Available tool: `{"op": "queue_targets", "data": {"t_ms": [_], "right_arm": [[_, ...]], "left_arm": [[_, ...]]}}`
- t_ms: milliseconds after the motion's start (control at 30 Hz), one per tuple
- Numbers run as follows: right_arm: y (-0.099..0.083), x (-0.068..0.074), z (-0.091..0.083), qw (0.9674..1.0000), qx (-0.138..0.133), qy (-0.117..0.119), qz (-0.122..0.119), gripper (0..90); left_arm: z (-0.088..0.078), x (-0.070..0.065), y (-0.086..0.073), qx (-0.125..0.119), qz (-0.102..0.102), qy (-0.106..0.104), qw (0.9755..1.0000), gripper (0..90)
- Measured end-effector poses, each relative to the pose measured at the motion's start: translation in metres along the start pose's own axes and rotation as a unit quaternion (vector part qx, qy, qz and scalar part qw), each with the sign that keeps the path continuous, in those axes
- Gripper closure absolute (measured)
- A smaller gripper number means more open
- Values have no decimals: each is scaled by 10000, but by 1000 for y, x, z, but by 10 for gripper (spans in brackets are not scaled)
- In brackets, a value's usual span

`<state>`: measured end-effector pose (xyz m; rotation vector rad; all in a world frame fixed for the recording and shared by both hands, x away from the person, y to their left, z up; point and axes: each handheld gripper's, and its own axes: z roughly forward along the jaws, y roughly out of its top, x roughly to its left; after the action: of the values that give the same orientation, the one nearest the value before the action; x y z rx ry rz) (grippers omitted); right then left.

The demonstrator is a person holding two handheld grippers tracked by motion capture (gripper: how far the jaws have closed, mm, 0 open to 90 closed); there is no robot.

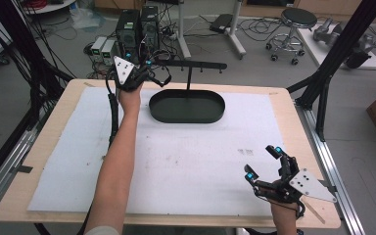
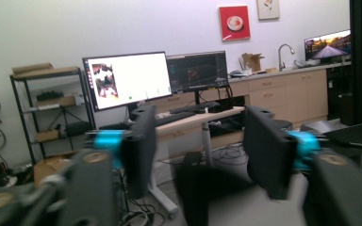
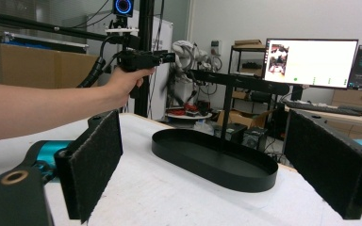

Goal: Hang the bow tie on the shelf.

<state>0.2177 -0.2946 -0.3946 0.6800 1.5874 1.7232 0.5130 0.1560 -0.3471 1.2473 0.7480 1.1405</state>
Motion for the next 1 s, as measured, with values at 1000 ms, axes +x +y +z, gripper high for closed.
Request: {"op": "queue_targets", "data": {"t_ms": [1000], "right_arm": [[-4,-12,-7,9992,96,-331,183,116]], "left_arm": [[-149,19,48,14,-181,-272,9995,145]]}}
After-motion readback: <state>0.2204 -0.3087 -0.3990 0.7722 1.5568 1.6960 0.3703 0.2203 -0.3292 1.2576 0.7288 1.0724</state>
